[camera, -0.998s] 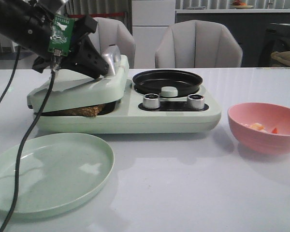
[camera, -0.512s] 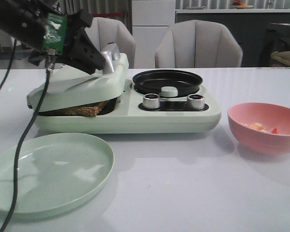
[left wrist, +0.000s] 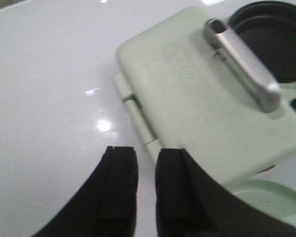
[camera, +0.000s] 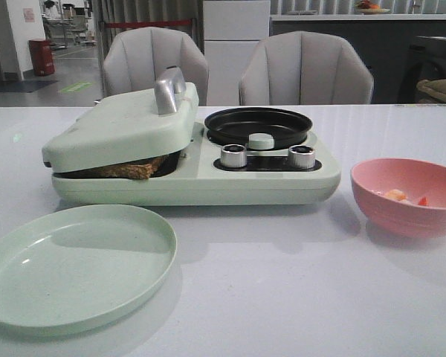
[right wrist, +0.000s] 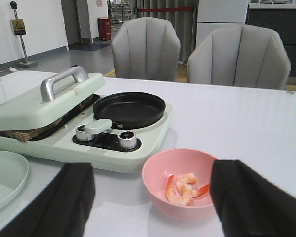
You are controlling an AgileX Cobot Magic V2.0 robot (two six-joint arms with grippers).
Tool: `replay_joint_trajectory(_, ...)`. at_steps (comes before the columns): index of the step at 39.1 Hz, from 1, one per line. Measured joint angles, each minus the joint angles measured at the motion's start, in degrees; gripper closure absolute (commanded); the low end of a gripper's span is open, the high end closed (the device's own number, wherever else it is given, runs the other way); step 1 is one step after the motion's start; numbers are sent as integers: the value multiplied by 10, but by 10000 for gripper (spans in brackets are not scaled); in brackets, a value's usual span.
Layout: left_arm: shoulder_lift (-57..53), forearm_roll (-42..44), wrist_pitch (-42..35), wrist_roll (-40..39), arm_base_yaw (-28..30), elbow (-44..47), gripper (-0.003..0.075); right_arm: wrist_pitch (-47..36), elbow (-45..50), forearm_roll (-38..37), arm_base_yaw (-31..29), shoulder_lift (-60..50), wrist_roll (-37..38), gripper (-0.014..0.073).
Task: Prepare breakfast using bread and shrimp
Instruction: 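Grasp the sandwich maker lid handle and swing the lid closed, then release the lid handle and withdraw the left gripper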
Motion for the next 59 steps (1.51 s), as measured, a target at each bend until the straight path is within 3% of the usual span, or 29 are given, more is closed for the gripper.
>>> replay_joint_trajectory(5,-48,104,5,-66,4,16,512,0,0,0,0,0,0,12)
replay_joint_trajectory(10,-103,120,-14,-87,4,59,514,0,0,0,0,0,0,12)
replay_joint_trajectory(21,-268,72,-145,-90,3,224,514,0,0,0,0,0,0,12)
replay_joint_trajectory(27,-354,52,-206,-91,-42,314,514,0,0,0,0,0,0,12)
replay_joint_trajectory(32,-417,24,-213,-91,-84,376,519,0,0,0,0,0,0,12)
replay_joint_trajectory(37,-476,8,-213,-91,-97,441,612,0,0,1,0,0,0,12)
replay_joint_trajectory(50,-625,-13,-272,-92,-97,573,603,0,0,1,0,0,0,12)
replay_joint_trajectory(59,-705,-15,-275,-92,-97,605,603,-4,0,1,0,0,0,12)
